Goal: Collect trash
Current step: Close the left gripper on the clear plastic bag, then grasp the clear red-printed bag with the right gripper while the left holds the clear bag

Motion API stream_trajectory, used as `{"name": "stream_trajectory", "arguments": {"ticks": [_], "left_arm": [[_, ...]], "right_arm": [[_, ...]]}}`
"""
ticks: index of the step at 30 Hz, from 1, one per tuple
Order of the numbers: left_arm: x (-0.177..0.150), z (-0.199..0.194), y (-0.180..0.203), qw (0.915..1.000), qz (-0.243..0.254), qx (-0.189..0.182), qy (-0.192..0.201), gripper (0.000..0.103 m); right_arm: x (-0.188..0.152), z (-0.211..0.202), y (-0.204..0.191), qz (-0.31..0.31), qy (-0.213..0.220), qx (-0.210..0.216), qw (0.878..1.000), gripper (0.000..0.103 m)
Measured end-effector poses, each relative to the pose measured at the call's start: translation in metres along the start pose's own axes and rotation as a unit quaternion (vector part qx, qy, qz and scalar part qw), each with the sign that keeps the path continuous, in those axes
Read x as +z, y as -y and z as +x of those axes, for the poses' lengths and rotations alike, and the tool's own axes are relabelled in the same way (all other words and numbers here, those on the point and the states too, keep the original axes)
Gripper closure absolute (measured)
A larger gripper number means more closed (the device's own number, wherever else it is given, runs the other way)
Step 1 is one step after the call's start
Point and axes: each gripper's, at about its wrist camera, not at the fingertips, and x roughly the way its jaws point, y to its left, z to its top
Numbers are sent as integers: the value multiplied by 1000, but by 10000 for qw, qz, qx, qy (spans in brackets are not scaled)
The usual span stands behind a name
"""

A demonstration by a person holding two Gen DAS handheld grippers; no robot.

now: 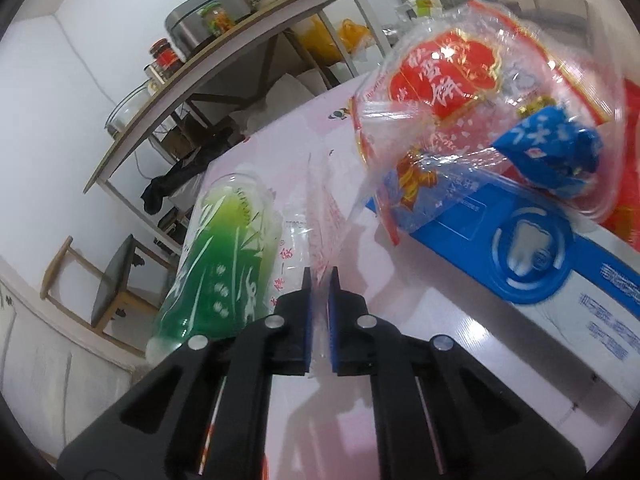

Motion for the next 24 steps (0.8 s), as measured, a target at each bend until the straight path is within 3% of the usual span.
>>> {"name": "stream_trajectory", "arguments": {"ticks": [8, 15, 24], "left_arm": [[-18, -30, -12, 9981, -572, -224, -68, 98], [-33, -42, -26, 9900, -1261, -603, -162, 98], [-26, -50, -34, 9867, -1464, -709, 53, 98]], "right_arm": [[6, 14, -10, -105, -171, -118, 9997, 25], [8, 33, -13, -171, -350, -476, 9981, 30], [19, 58, -11, -166, -657, -975, 9929, 33]]}}
